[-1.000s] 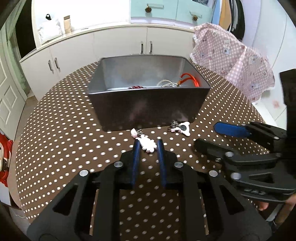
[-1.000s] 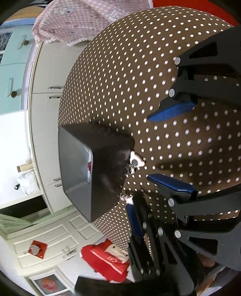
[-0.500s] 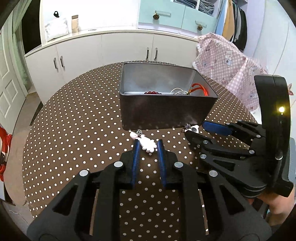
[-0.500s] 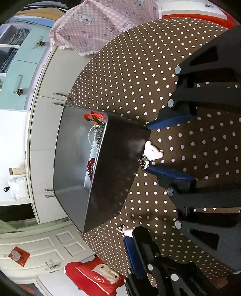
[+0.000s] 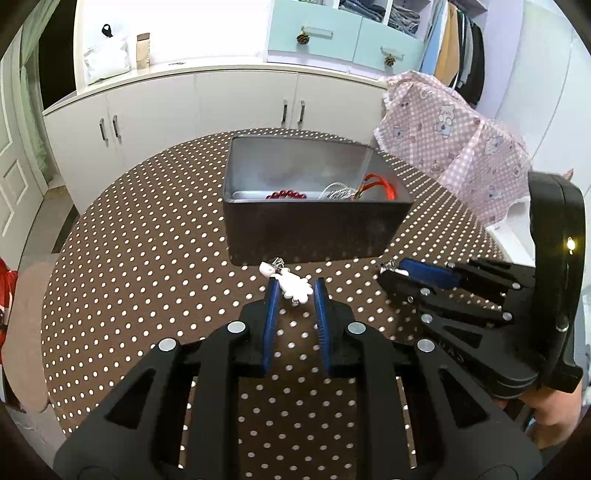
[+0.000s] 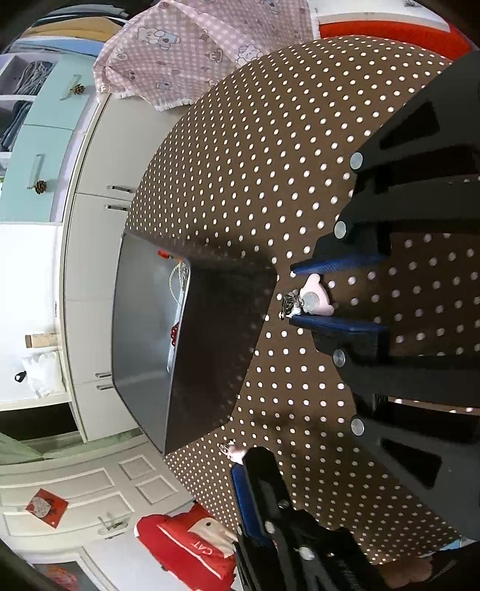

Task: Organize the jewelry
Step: 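Grasp the white bow charm with the right gripper, then lower the white charm into the box with the left gripper while the right gripper drops its charm in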

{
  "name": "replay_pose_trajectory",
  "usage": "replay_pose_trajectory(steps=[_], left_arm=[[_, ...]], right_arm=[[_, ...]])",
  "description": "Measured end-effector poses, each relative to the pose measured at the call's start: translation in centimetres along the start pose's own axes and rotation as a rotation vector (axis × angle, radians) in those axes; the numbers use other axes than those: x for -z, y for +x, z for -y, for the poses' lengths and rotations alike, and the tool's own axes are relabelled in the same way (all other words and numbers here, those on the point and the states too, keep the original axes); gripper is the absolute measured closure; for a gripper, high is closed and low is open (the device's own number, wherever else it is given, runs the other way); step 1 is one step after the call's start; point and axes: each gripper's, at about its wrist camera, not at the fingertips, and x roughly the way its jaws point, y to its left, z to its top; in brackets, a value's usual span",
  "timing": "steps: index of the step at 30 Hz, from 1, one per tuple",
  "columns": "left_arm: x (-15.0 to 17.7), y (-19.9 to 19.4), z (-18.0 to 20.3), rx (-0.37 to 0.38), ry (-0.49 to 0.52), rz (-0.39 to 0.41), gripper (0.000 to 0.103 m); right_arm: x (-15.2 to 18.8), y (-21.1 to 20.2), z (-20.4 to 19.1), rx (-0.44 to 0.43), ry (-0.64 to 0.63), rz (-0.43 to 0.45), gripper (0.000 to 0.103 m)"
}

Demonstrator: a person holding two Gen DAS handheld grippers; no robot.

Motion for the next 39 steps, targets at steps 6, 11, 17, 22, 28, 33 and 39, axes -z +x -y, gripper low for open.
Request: replay_pose_trajectory(steps=[6,11,17,22,28,33,39], left_arm=[[-1.6,-0.8,0.4,0.041,-0.008,0.028,0.084],[-3.9,-1.6,0.8,0.023,-0.013,0.082,0.084],[-6.3,-2.0,1.3,-0.008,-0.004,0.125,0.084],[-7.3,-1.8,1.8,-0.034,0.009,0.140,0.083],[-8.3,-0.5,1.7,-0.046,0.011,0.130,0.083],[-8.5,1.0,1.7,-0.050,0.008,0.103,0.083],[-8.3,3.1,1.4,-0.044,0.005,0.049,0.083]], right_arm=[[-1.4,-3.3,0.5,-0.070,0.017,0.085,0.083],[-3.3,-5.7,0.9,-0.103,0.031,0.179,0.083],[-4.8,-6.5,1.1,-0.114,0.033,0.221,0.083],[-5.7,-6.4,1.6,-0.122,0.037,0.234,0.083],[-6.3,-5.5,2.3,-0.135,0.055,0.237,0.083],[-6.5,-4.3,2.6,-0.148,0.070,0.222,0.083],[-6.7,-3.1,3.2,-0.161,0.084,0.200,0.082]])
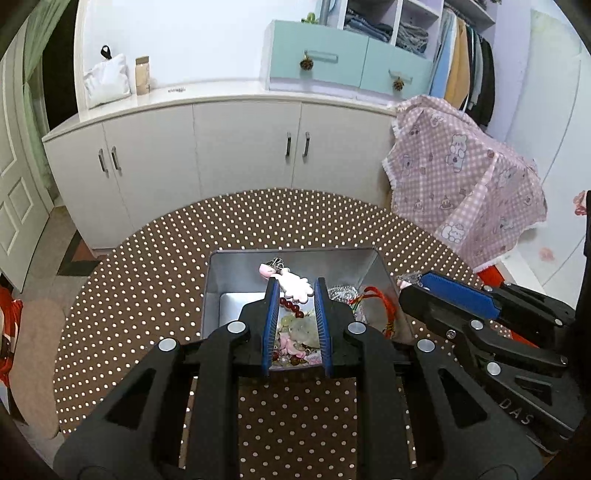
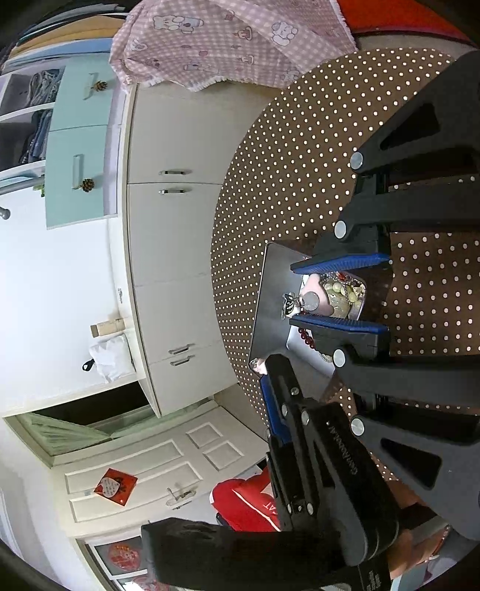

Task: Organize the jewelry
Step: 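Lower the white charm into the box with the left gripper while the right gripper drops its charm in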

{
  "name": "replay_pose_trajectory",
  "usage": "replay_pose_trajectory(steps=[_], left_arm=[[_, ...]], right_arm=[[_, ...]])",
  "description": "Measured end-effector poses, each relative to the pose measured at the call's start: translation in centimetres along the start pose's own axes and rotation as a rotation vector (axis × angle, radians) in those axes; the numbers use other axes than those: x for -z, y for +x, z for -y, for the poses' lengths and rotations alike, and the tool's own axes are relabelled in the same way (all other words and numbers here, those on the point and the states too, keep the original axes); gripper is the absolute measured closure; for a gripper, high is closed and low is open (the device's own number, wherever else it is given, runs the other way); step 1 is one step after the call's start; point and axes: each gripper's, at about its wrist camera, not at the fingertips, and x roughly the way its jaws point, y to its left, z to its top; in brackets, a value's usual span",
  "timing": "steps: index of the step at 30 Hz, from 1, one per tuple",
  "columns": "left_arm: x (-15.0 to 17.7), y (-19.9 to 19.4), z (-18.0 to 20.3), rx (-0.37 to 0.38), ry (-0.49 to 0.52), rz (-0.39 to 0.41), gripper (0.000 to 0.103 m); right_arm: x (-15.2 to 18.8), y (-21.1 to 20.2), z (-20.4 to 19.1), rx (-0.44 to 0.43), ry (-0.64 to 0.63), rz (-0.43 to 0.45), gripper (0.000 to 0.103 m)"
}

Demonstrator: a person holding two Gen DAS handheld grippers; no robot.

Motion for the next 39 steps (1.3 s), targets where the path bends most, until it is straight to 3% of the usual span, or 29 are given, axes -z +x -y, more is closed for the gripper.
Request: replay_pose_trajectory(steps=[13,14,15,17,28,32,34,36,39], left_arm=[[0.3,1.5,-0.4,0.010,-0.008,-0.049,0.082],[0.3,1.5,-0.5,0.009,-0.012,-0.050,0.072],[0.3,1.4,-0.5,0.007,-0.017,-0.046,0.051],[0.3,0.9,-0.9,-0.020,-0.037,-0.003,0.043],[0.6,-1.0,-1.9,-0.060,-0.038,0.030,0.043],[0.9,-1.6,-2.2,-0.069,-0.053,0.042,0.038],[1.0,-2.0,-2.5,-0.074,-0.057,0.052,0.034],[1.1,-2.5,-2.7,-0.077,-0.064,0.063,0.032],[1.3,-3.4,-3.1,-0.082,-0.078,0.081,0.030]], right_arm=[[0.2,0.8,0.8,-0.011,0.025,-0.012,0.082],[0.2,0.8,0.8,-0.012,0.026,-0.012,0.082],[0.2,0.8,0.9,-0.012,0.025,-0.013,0.081],[0.2,0.7,1.0,-0.012,0.028,-0.010,0.081],[0.2,1.0,0.9,-0.019,0.028,-0.015,0.081],[0.2,0.7,0.9,-0.027,0.033,-0.011,0.081],[0.2,0.6,0.7,-0.034,0.036,-0.010,0.078],[0.2,0.1,0.6,-0.034,0.036,0.001,0.066],[0.1,-0.9,0.4,-0.042,0.040,0.026,0.061]])
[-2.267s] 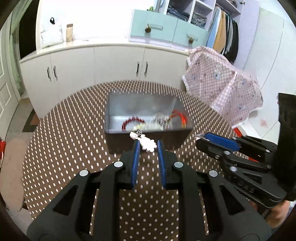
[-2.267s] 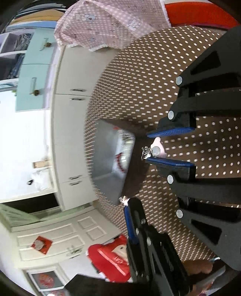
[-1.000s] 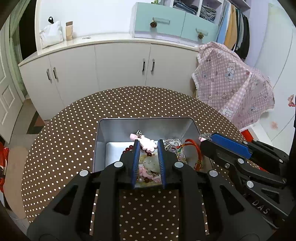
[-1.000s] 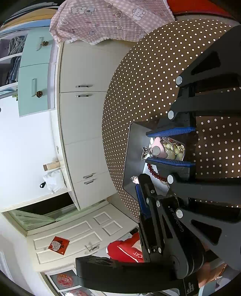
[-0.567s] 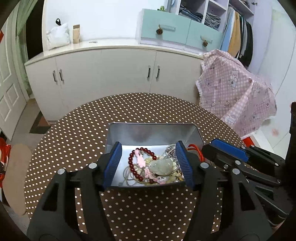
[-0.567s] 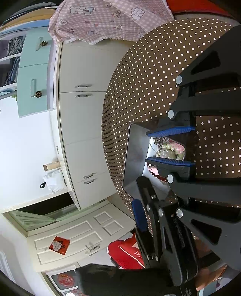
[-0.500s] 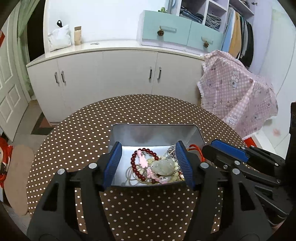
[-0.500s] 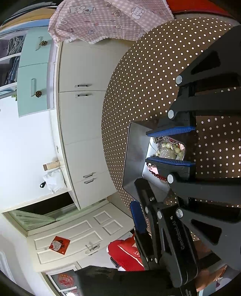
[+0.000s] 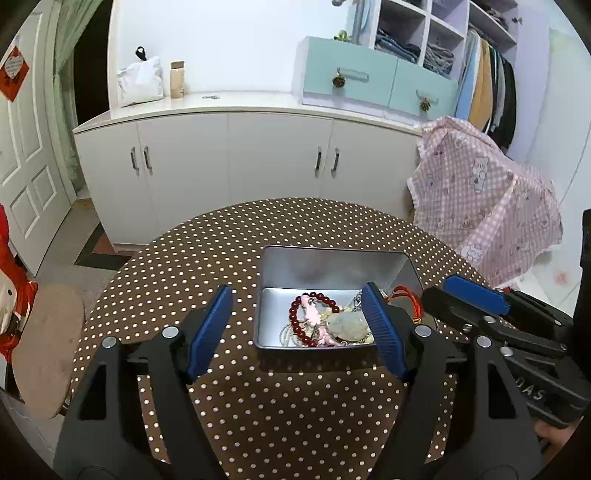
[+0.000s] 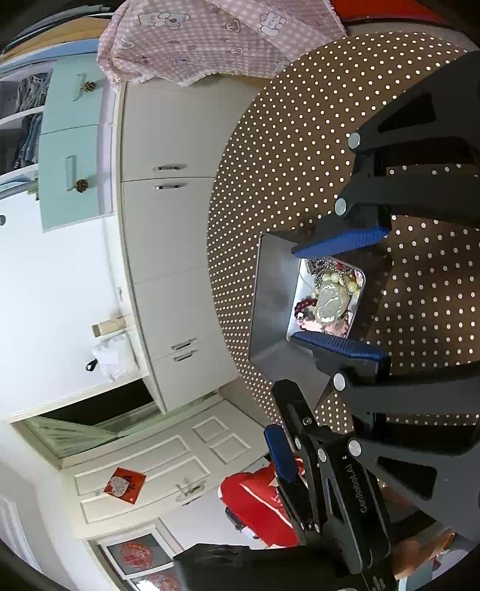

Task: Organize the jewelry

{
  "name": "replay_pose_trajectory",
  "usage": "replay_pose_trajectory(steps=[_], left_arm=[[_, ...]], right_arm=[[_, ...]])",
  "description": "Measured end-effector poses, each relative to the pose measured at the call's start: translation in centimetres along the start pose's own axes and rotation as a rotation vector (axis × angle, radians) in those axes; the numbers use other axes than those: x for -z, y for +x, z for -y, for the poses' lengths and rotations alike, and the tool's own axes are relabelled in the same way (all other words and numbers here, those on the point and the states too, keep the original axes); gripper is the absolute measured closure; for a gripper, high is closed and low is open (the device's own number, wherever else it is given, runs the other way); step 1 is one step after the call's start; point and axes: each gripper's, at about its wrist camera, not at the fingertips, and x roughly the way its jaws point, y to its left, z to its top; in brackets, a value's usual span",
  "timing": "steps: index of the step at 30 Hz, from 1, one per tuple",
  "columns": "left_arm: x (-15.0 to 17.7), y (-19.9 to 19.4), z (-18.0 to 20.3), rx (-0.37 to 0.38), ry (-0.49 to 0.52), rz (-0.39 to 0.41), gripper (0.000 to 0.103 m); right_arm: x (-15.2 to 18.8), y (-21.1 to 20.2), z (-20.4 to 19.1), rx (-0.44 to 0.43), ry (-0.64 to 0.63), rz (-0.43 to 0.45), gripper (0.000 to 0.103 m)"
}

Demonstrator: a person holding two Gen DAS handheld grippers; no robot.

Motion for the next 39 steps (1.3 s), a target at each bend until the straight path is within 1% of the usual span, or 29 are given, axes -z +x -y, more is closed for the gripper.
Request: replay_pose_trajectory(steps=[2,4,8,11,12,13,15,16,21,25,29,34,39], left_arm=[[0.1,-1.0,-0.3,-0.018,0.000,0.025,0.028],[0.4,-1.9,-0.3,-0.038,0.006,0.050,0.025],[0.9,-4.3,-0.5,-0.102,0.020,0.108,0.021],[1.3,-5.9,-0.6,-0.126,0.022,0.139,0.018],[1.5,-6.3,-0.6,-0.127,0.021,0.146,0.017],[1.7,-6.9,-0.5,-0.132,0.021,0.150,0.016],[2.0,-7.9,-0.2,-0.138,0.025,0.165,0.015],[2.2,-8.5,0.0,-0.144,0.028,0.174,0.015],[3.2,-12.3,0.8,-0.150,0.039,0.255,0.012],[3.9,-15.1,1.6,-0.143,0.043,0.318,0.011],[5.0,-17.8,2.5,-0.152,0.054,0.391,0.009],[5.9,-20.0,3.2,-0.155,0.061,0.453,0.008],[6.8,-21.6,4.1,-0.173,0.079,0.500,0.008]], right_arm=[[0.0,-1.0,0.0,-0.008,0.005,0.023,0.056],[0.0,-2.0,-0.1,-0.012,0.011,0.048,0.055],[0.1,-4.3,-0.3,-0.013,0.027,0.099,0.050],[0.4,-5.9,-0.5,-0.013,0.037,0.131,0.046],[0.5,-6.3,-0.7,-0.010,0.039,0.138,0.044],[0.7,-6.7,-0.8,-0.005,0.040,0.146,0.042],[1.2,-7.9,-1.3,0.020,0.032,0.172,0.036],[1.5,-8.4,-1.6,0.034,0.024,0.184,0.035],[2.6,-11.5,-3.7,0.104,-0.047,0.263,0.023],[3.6,-14.3,-5.8,0.125,-0.105,0.340,0.019],[4.7,-16.2,-7.5,0.193,-0.162,0.402,0.016],[5.8,-18.2,-8.4,0.204,-0.195,0.464,0.011],[6.7,-19.6,-9.1,0.227,-0.216,0.507,0.010]])
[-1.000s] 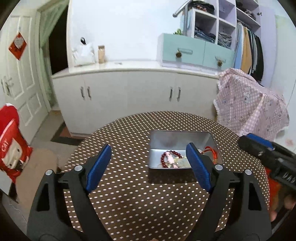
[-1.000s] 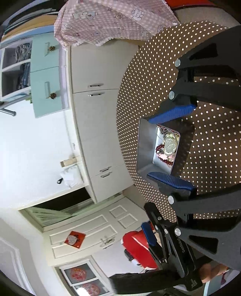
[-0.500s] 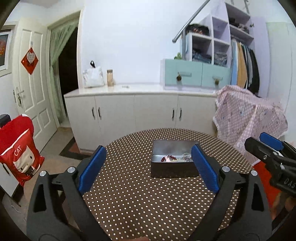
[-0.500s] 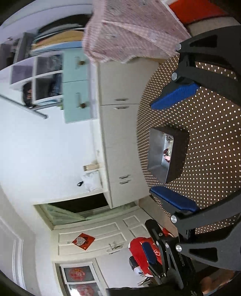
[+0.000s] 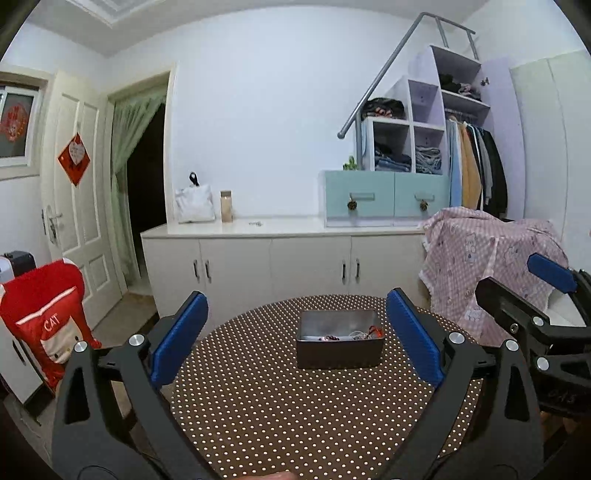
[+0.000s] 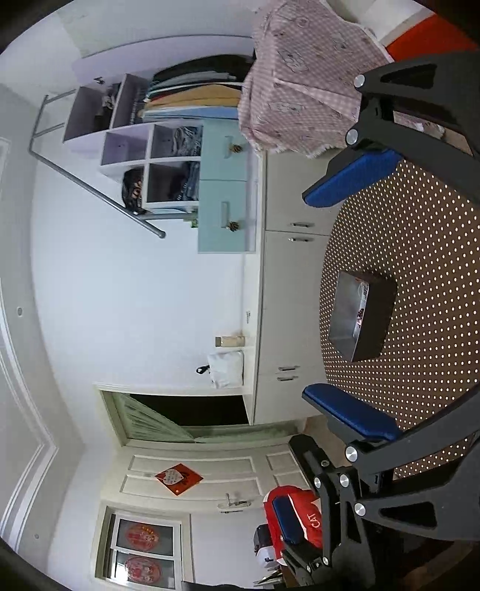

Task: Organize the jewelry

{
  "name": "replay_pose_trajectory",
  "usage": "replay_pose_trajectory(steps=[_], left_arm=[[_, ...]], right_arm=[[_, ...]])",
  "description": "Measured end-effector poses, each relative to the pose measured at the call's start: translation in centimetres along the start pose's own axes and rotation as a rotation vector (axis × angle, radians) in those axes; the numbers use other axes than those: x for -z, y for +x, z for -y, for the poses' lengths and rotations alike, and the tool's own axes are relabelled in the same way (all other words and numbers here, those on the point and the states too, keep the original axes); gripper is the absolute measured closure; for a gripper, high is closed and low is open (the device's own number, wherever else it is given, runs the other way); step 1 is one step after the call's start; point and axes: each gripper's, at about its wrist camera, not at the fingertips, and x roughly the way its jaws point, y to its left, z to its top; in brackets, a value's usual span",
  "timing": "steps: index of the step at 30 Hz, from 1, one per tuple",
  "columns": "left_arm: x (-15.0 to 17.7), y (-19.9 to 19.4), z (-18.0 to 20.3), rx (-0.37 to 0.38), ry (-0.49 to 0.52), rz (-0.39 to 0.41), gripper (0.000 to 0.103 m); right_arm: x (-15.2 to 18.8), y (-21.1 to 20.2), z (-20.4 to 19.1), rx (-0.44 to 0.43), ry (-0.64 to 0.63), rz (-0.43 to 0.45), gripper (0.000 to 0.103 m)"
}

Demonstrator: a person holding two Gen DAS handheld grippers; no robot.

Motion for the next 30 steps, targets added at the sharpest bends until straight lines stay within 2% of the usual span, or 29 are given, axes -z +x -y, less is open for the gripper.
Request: replay_pose_trajectory(steps=[11,30], left_arm=[[0.4,-2.1,0.4,0.007,-0.011,0.091,0.008],[0.7,-2.7,0.8,-0.015,0.003,0.118,0.008]], right_arm=[[0.2,-1.9,-0.4,0.017,-0.015,0.040,0.009],[0.5,-2.1,-0.7,0.010,-0.013,0.022,0.009]])
